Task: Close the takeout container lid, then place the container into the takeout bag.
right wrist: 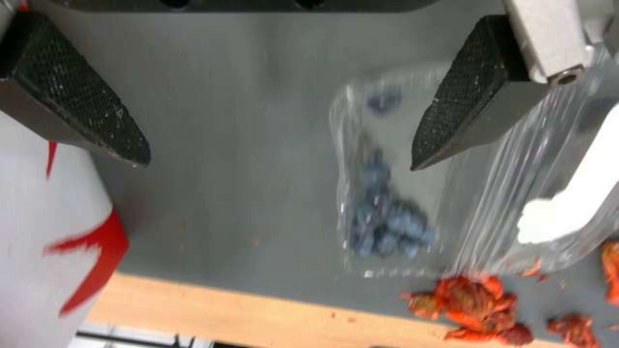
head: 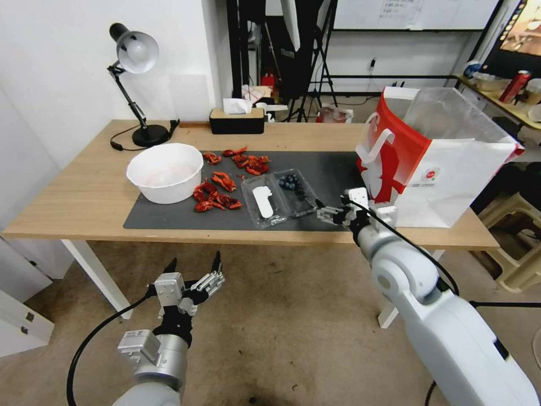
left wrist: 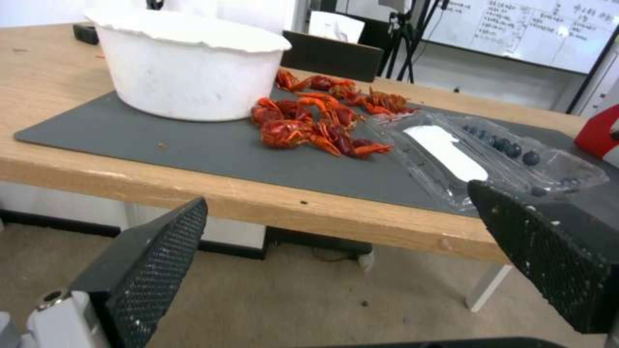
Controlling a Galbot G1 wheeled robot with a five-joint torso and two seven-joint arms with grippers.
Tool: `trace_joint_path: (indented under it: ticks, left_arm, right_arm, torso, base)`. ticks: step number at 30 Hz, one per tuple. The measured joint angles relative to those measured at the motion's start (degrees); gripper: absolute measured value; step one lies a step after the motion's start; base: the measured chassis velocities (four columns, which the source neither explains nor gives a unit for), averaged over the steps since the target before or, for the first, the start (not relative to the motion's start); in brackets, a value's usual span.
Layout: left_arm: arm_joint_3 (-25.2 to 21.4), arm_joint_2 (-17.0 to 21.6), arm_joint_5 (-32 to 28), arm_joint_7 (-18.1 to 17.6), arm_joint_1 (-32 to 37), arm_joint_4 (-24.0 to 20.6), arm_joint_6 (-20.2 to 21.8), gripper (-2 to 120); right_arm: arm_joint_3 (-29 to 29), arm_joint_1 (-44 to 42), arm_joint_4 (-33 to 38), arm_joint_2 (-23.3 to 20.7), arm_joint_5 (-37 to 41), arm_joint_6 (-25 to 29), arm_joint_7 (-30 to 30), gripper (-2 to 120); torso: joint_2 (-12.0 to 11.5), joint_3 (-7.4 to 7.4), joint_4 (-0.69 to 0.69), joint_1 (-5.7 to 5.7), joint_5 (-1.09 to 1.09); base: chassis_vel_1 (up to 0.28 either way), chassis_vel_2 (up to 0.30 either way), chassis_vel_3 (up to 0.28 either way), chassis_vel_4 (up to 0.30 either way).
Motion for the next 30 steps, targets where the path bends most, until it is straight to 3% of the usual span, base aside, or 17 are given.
trace_joint_path:
  ticks: [3,6,15,30]
  left_arm:
    - [-0.5,-0.1,0.1,0.3,0.2,0.4,-0.5,100]
    - [-0.7,-0.2,0.1,0.3,0.3,0.5,-0.9,100]
    - [-1.1,-0.3,0.1,0.3,0.3,1.2,-1.6,100]
    - [-1.3,-0.3,0.2,0.4,0.2,1.9,-2.3,100]
  right_arm:
    - [-5.1,6.1,-4.2,0.3,2.9,-0.2,4.9,100]
    - [-6.6,7.8,-5.9,0.3,4.4,-0.2,7.0,100]
    - [-10.1,10.3,-9.5,0.4,5.0,0.0,7.2,100]
    - [-11.1,10.9,-11.8,0.7,3.4,0.2,6.7,100]
  torso:
    - [0.0,0.00,0.01,0.00,0.00]
    - [0.0,-0.01,0.00,0.00,0.00]
    - [0.0,-0.01,0.00,0.00,0.00]
    - [0.0,0.00,0.00,0.00,0.01]
  base:
    - [0.000,0.000,0.000,0.000]
    - [0.000,0.000,0.000,0.000]
    - [0.000,0.000,0.000,0.000]
    - [0.000,0.000,0.000,0.000]
